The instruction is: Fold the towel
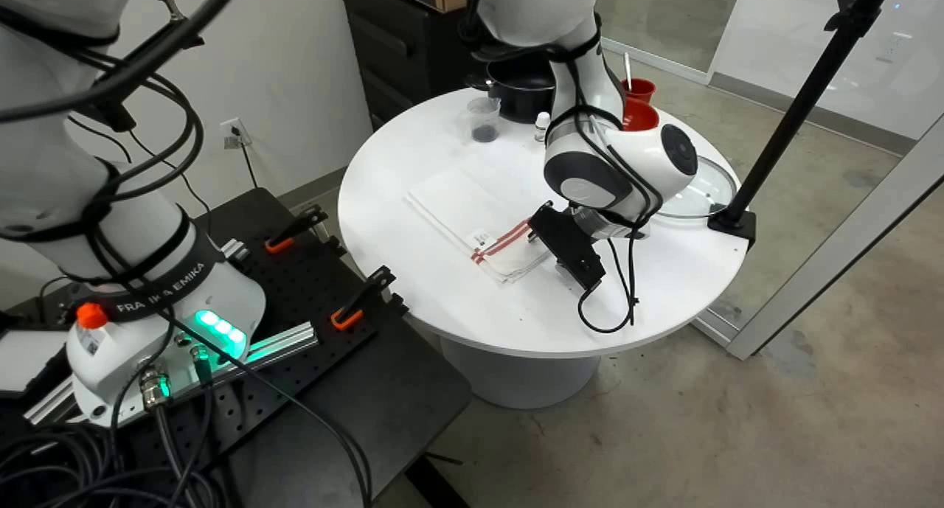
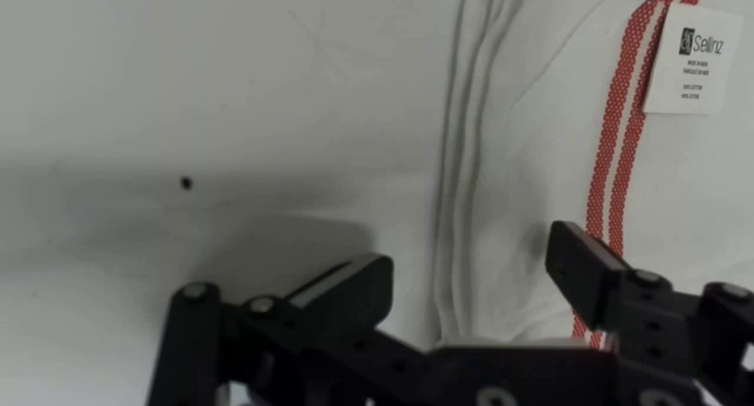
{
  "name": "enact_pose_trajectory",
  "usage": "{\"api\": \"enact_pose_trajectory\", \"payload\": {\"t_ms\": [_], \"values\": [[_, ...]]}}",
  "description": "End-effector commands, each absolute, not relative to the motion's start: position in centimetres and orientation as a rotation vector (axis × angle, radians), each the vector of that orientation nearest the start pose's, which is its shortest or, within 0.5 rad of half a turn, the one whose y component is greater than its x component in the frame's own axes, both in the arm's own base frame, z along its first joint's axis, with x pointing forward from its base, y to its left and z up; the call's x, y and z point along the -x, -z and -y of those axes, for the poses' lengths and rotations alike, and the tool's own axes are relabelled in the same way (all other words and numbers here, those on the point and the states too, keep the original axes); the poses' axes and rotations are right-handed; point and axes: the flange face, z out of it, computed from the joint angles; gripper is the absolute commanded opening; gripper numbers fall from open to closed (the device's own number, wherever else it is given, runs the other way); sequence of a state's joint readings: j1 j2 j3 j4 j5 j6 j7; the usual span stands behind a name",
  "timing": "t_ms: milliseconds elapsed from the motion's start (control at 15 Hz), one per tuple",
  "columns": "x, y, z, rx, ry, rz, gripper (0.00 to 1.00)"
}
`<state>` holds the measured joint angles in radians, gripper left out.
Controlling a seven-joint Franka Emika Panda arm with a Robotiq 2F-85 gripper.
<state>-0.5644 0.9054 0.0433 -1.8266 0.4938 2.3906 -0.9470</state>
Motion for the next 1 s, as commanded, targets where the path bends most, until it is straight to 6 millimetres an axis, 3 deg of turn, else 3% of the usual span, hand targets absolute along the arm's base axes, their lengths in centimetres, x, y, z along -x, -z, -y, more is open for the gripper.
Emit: {"api": "enact_pose_trajectory", "payload": {"t_ms": [0, 133, 467, 933], "values": [[-49.7, -0.8, 28.1, 2.668, -0.098, 0.009, 0.91], [-49.5, -1.1, 27.9, 2.657, -0.102, 0.020, 1.00], [-48.6, -2.0, 27.3, 2.633, -0.137, 0.071, 1.00], [-47.9, -3.8, 26.5, 2.743, -0.076, 0.123, 1.00]]}}
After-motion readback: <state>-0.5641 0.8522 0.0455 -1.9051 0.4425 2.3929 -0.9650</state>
